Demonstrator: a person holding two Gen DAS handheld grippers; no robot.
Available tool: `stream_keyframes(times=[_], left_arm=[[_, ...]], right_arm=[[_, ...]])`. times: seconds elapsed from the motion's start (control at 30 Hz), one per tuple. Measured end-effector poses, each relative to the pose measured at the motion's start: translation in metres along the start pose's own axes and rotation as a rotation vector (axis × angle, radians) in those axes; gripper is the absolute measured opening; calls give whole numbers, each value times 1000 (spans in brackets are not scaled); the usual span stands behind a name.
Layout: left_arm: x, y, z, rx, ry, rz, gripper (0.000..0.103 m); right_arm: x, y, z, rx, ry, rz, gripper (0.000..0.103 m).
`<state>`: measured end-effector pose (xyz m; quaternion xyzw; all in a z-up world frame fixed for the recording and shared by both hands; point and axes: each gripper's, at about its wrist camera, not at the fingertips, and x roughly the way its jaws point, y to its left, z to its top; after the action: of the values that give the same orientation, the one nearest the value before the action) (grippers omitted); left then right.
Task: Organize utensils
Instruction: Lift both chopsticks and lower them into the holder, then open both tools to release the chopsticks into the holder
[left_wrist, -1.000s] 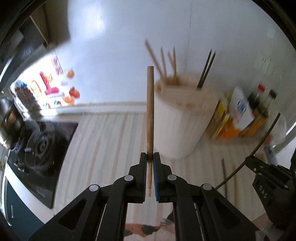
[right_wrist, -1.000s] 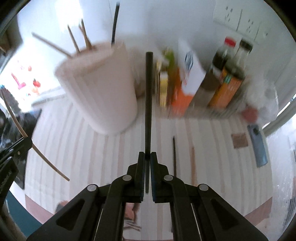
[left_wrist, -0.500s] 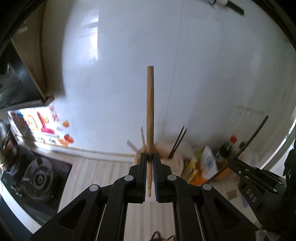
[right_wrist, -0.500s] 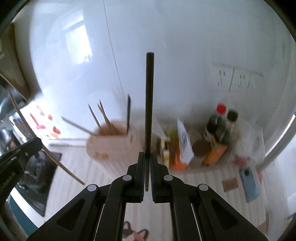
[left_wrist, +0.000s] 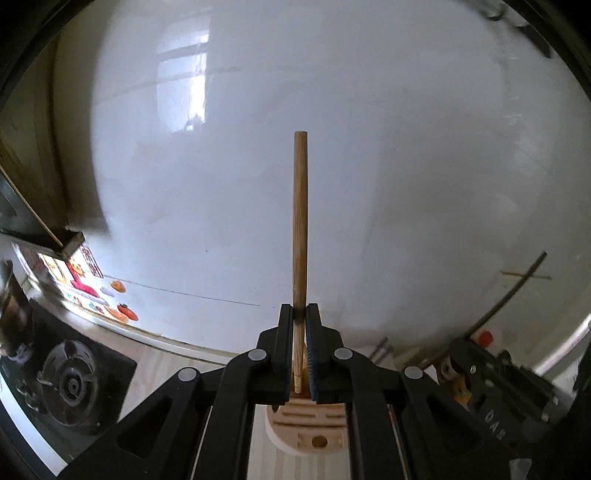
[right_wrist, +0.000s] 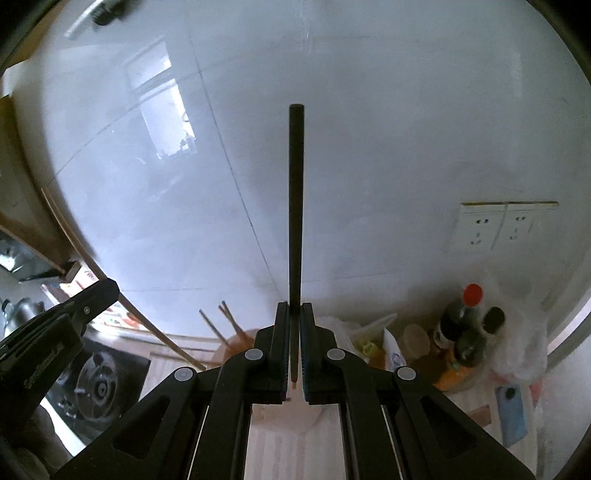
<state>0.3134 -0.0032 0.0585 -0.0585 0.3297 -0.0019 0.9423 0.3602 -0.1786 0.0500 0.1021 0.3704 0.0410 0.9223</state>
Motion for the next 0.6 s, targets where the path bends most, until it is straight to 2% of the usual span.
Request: stream_keyframes(times=[0.2,0.27,0.4,0.6], left_arm=[[41,14,-7,-86,41,39,4],[51,19,-10,-108,65,34,4],[60,22,-12,-121,78,31,4],[72,23,-9,-148,103,5,4]], right_arm=[[46,0,1,48,19,-22,6],[54,2,1,44,-10,-44,5],[55,0,5,84,1,4,5],[53,9,6,49,3,14,6]])
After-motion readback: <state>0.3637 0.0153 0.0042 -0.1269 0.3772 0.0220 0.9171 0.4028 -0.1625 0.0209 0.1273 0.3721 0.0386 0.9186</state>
